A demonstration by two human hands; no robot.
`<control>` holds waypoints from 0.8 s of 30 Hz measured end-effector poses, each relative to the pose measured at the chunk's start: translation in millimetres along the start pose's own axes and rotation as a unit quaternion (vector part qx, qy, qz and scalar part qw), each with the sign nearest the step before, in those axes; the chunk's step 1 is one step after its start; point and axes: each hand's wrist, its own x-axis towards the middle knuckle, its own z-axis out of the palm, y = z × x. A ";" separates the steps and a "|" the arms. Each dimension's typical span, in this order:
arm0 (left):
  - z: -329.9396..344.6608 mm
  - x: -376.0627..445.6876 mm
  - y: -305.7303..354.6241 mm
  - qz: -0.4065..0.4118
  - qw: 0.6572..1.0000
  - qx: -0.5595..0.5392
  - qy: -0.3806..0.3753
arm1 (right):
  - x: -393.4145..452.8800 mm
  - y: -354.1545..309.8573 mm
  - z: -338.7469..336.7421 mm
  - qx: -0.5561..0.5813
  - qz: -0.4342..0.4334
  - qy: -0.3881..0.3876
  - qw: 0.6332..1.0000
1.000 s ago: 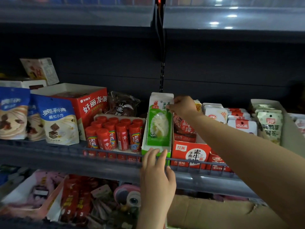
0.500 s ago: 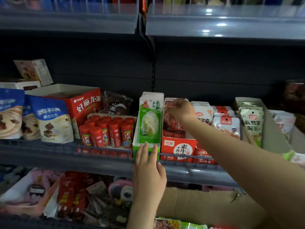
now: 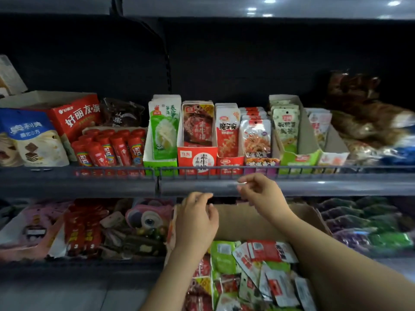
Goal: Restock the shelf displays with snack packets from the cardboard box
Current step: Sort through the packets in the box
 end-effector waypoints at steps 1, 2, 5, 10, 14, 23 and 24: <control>2.4 -2.6 3.1 -0.003 1.000 -0.007 -0.015 | -9.2 12.0 -4.4 -0.003 0.012 -0.003 1.000; 5.3 -5.2 6.1 -0.007 0.999 -0.011 -0.029 | -17.8 23.7 -8.6 -0.005 0.023 -0.006 1.000; 17.3 -14.6 11.2 -0.029 0.994 -0.026 -0.100 | -40.0 55.8 -17.9 -0.029 0.053 -0.013 0.998; 52.3 -29.9 5.4 -0.061 0.968 -0.042 -0.239 | -61.2 100.7 -22.5 -0.094 0.108 -0.101 0.985; 78.0 -37.3 -5.2 -0.103 0.933 -0.018 -0.345 | -63.3 128.9 -14.6 -0.176 0.131 -0.218 0.951; 125.5 -53.1 -27.7 -0.152 0.855 0.006 -0.496 | -72.1 157.6 5.2 -0.290 0.154 -0.425 0.844; 129.6 -55.8 -29.8 -0.155 0.850 0.009 -0.504 | -71.8 160.3 4.6 -0.299 0.157 -0.439 0.832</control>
